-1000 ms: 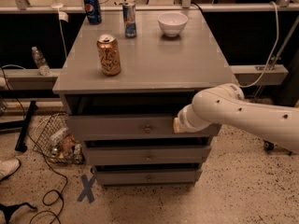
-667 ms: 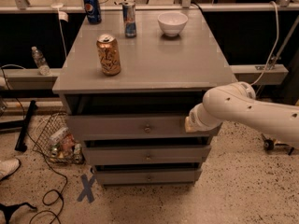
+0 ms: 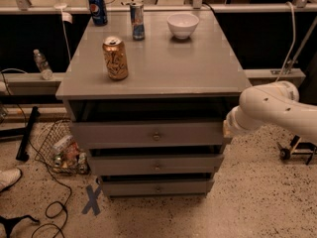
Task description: Close top drawer
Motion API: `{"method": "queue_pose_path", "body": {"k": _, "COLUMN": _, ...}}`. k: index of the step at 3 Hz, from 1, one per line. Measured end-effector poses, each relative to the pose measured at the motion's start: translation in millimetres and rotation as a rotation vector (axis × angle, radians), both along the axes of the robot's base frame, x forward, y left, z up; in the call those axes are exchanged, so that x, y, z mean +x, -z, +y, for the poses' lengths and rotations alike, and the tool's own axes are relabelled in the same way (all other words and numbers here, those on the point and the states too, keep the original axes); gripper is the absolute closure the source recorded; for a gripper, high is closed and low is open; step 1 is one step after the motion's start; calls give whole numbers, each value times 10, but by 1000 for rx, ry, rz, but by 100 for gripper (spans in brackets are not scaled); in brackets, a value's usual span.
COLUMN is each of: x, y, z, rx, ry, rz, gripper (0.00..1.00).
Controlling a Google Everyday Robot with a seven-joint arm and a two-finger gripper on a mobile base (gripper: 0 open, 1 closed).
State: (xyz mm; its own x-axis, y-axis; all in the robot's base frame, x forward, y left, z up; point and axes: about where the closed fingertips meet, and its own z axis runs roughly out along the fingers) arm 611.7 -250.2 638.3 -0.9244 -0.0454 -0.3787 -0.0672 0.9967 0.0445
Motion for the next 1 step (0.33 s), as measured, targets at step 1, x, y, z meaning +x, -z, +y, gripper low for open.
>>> {"method": "queue_pose_path", "body": {"k": 1, "x": -136, "y": -111, "z": -460, "rx": -48, "ry": 77, "rz": 27, "gripper": 100}}
